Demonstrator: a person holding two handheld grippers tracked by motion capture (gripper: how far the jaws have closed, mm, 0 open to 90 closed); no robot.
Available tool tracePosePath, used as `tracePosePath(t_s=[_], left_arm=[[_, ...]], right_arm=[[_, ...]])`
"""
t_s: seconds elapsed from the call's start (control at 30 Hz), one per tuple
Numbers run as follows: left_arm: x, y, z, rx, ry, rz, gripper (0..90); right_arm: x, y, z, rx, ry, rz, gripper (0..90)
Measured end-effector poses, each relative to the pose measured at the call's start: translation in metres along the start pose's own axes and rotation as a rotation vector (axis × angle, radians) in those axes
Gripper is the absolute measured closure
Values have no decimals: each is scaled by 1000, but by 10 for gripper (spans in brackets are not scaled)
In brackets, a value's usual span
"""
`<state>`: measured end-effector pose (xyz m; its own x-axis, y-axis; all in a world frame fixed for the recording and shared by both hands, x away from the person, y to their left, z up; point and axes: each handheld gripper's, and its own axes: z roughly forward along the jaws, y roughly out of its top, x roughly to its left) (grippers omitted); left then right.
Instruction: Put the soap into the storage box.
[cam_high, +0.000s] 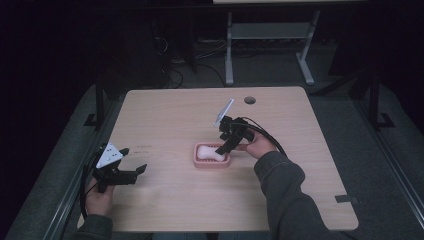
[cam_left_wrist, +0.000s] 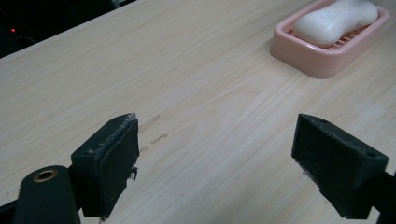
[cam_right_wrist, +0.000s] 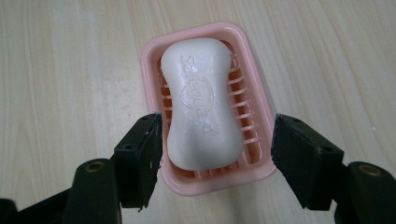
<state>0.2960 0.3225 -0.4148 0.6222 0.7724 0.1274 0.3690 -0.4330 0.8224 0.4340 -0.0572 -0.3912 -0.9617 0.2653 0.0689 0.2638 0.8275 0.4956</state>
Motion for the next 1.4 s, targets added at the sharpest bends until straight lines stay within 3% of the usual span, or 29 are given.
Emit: tracePosePath(t_s=[0.97,1.4], left_arm=[[0,0,0,6,1,7,145],[-1,0,0,11,0,10,145]], right_arm=[[2,-29,-20,-50,-14,50,303],[4,-41,-24,-43,-11,76,292]])
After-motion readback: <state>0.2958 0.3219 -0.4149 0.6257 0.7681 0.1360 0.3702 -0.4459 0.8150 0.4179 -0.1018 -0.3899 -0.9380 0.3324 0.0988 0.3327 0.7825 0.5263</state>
